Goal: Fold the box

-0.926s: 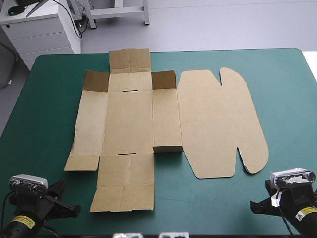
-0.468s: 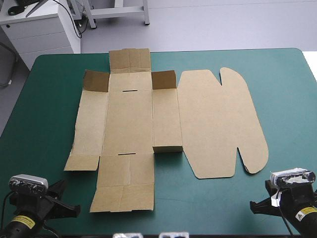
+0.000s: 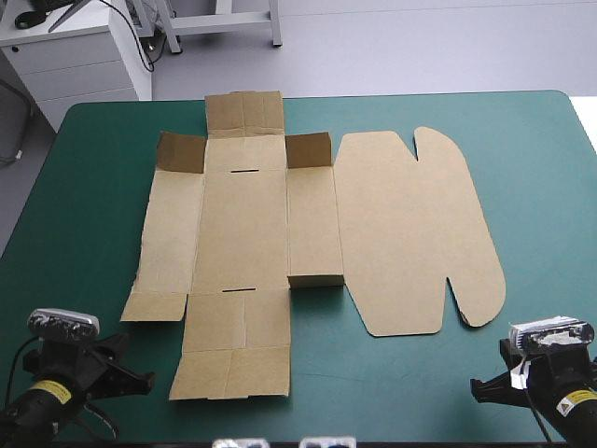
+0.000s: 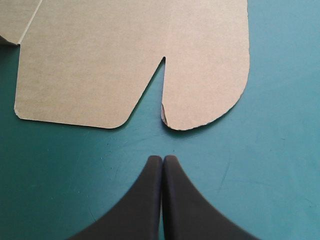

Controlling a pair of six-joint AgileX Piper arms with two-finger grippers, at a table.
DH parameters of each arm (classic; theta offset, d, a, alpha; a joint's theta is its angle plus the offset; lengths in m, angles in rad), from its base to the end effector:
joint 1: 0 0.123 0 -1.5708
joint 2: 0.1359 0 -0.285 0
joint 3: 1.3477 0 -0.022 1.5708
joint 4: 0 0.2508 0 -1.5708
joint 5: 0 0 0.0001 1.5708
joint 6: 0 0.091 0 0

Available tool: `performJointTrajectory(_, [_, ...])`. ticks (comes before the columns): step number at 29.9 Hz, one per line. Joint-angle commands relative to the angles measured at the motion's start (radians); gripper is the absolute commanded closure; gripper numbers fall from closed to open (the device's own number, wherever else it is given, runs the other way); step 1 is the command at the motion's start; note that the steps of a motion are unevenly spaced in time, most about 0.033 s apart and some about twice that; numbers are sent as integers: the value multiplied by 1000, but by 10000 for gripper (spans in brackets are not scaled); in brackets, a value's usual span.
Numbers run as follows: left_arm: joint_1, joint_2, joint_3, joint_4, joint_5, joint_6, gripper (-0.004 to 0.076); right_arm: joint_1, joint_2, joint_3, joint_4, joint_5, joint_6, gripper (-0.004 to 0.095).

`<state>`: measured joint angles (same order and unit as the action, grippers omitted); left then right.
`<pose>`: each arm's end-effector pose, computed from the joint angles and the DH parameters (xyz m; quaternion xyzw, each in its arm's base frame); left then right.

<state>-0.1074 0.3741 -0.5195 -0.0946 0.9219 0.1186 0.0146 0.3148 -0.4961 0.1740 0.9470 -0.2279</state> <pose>0.0592 -0.0133 0.2837 0.0922 0.8988 -0.0439 0.4264 0.0497 0.0135 0.2788 -0.0935 0.8940 0.0393 0.4365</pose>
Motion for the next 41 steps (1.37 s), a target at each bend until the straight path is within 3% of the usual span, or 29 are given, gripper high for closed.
performJointTrajectory(1, [-1,133,-101,-5,-80,-5,731,5,10,-28,14,-55,-7,927])
performJointTrajectory(8, [-1,420,-360,-12,-98,31,724,5,10,-28,14,-55,-5,927])
performJointTrajectory(15, [-1,658,-609,-90,33,138,706,5,10,-28,14,-55,-5,927])
performJointTrajectory(25, [19,835,-729,-200,124,216,706,5,10,-28,14,-55,-5,927])
performJointTrajectory(35, [357,896,-726,-461,307,434,706,5,10,-28,16,-55,-5,927])
performJointTrajectory(41, [510,922,-725,-468,307,451,707,5,10,-28,14,-55,-3,927])
